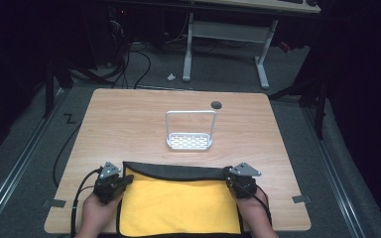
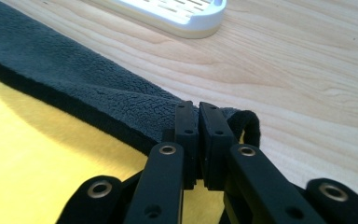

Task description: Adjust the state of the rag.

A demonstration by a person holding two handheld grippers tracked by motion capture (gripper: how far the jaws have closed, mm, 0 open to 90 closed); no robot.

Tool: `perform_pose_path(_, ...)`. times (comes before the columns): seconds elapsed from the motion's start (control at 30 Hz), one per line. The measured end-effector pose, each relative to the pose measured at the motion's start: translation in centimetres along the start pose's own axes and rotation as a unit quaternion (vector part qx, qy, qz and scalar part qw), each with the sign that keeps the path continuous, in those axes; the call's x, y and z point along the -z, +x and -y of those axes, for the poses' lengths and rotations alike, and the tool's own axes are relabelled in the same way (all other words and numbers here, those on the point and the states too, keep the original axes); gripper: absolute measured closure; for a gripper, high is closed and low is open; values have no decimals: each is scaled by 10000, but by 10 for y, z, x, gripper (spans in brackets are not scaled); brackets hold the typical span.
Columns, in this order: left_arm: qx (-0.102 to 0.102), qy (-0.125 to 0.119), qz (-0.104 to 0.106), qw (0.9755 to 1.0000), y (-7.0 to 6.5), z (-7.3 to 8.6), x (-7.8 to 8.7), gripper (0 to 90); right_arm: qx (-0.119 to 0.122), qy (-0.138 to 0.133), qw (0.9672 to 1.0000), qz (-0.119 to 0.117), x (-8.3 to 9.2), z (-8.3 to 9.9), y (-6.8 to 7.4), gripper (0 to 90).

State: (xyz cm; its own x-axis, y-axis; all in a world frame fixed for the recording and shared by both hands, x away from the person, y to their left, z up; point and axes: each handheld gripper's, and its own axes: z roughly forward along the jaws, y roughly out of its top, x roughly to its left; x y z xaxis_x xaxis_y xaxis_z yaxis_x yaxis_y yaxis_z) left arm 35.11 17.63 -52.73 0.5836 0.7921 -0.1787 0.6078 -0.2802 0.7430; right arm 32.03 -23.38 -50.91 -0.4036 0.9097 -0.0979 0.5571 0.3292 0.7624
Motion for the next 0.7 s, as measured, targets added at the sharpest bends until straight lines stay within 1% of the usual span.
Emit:
perform_pose_path(0.03,57,-67,19,10000,1,-6,-5,893,17,-7,10000,16,-2,-1,-1,872)
perform_pose_path(0.1,149,-248,102,9995,1,-15,-8,896,-3,-43,10000,29,-5,-4,-5,869)
perform_pose_path(0.17,116,-320,37,9994,1,-25,-10,897,-62,-71,9999,88,-9,-9,-10,859)
perform_pose_path(0.27,326,-400,40,9987,8,-37,-15,897,-159,-70,9997,161,-18,-16,-18,846)
perform_pose_path(0.33,396,-373,-18,9985,12,-43,-19,898,-225,-86,9995,196,-25,-21,-24,831)
perform_pose_path(0.43,493,-261,-83,9984,19,-43,-24,894,-326,-134,9992,193,-30,-27,-30,749)
perform_pose_path(0.47,501,-257,-95,9984,20,-42,-25,893,-371,-196,9989,186,-29,-28,-32,745)
perform_pose_path(0.53,535,-258,-90,9982,21,-41,-26,890,-387,-297,9986,179,-26,-29,-34,736)
perform_pose_path(0.63,463,-249,-78,9986,20,-40,-24,881,-402,-387,9983,174,-20,-31,-35,733)
perform_pose_path(0.7,373,-264,-48,9989,17,-37,-19,861,-329,-422,9984,159,-15,-30,-34,743)
